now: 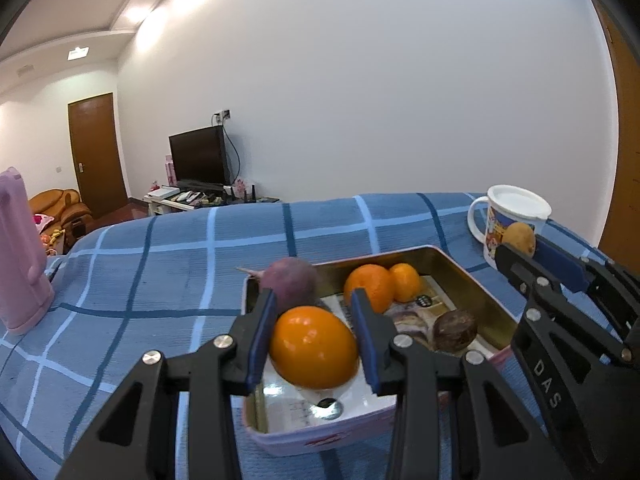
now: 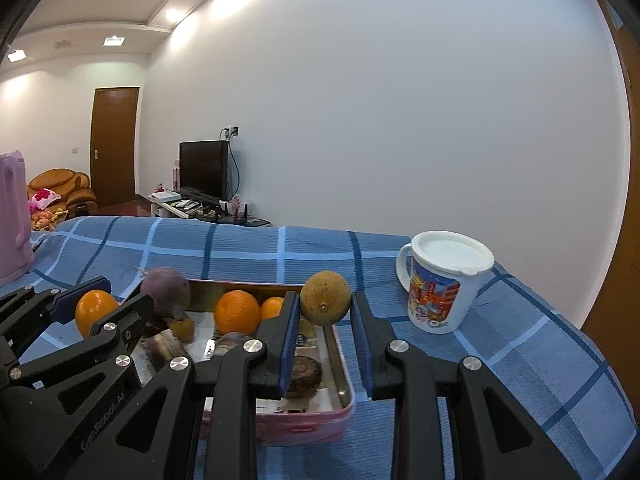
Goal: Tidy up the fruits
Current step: 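Lower the orange with left tool while right tool lowers the citrus into the tin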
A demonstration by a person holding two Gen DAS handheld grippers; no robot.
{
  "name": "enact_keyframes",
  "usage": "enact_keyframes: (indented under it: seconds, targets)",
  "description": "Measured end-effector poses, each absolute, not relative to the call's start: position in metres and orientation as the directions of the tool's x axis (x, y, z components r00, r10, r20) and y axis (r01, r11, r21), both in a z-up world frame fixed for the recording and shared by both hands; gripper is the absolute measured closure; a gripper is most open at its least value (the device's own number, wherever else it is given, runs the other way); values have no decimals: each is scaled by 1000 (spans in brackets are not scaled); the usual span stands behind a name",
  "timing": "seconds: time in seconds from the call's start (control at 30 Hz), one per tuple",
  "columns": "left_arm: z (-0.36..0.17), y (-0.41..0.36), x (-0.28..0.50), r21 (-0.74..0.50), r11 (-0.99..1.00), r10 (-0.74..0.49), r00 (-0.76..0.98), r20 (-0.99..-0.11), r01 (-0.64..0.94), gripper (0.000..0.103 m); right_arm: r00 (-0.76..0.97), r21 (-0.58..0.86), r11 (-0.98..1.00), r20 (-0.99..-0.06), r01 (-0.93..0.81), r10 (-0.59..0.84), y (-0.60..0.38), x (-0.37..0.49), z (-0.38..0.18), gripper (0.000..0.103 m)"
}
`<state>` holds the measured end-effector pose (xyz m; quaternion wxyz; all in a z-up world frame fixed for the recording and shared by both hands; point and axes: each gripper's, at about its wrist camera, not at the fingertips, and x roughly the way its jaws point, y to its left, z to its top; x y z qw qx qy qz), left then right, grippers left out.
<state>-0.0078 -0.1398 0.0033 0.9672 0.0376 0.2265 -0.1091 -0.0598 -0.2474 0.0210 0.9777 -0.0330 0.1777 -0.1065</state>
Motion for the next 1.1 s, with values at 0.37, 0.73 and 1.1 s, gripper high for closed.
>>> enact_keyframes:
  seconds: [0.37,0.73,1.1]
  targets:
    - [0,-163,13,-22,966,-237,847,-476,258,63,905,-122,964,-333,235,-263,-262,-46,21,75]
    - [-5,-167,34,-68,958,-272,813,-515,277,63,901,-114,972,-365,208,-235,-269,-24,20,75]
    - [-8,-157,46,-72,964,-255,806,-535,257,63,894,-38,998,-445,42,-55,-271,0,14,75]
